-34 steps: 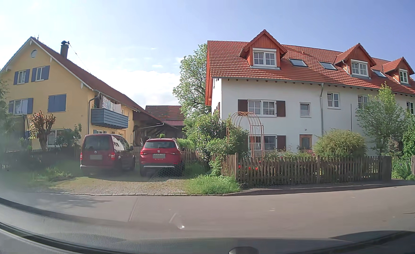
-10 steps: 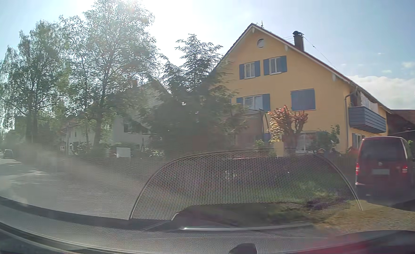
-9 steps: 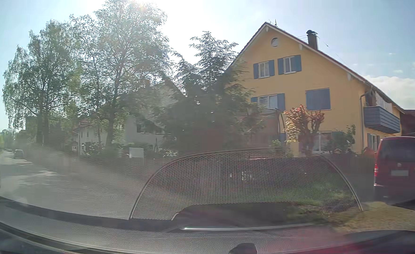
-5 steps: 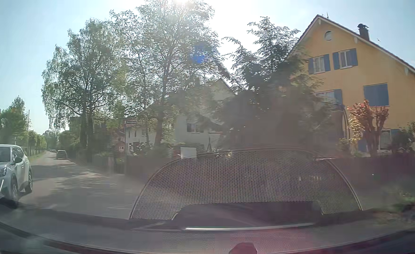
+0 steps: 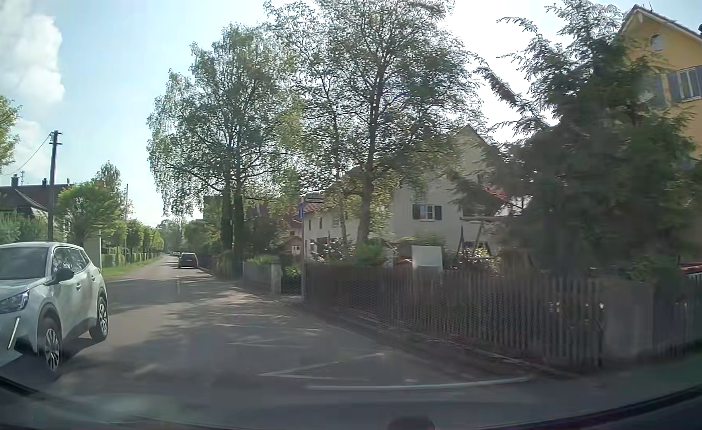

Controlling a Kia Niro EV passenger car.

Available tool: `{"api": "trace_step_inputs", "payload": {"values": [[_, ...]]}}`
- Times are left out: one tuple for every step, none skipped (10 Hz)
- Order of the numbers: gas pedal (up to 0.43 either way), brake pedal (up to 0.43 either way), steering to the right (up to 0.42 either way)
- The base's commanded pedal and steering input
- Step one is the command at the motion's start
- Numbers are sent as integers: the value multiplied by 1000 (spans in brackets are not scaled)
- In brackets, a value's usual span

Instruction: Follow the waypoints while adhering to traffic rules and regulations

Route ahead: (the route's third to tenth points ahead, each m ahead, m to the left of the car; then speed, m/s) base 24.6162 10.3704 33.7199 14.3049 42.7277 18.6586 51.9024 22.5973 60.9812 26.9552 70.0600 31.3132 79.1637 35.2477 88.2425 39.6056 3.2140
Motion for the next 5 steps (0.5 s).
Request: {"api": "trace_step_inputs", "payload": {"values": [[130, 0, -424], [130, 0, -398], [130, 0, -382], [130, 0, -365], [130, 0, -347]]}}
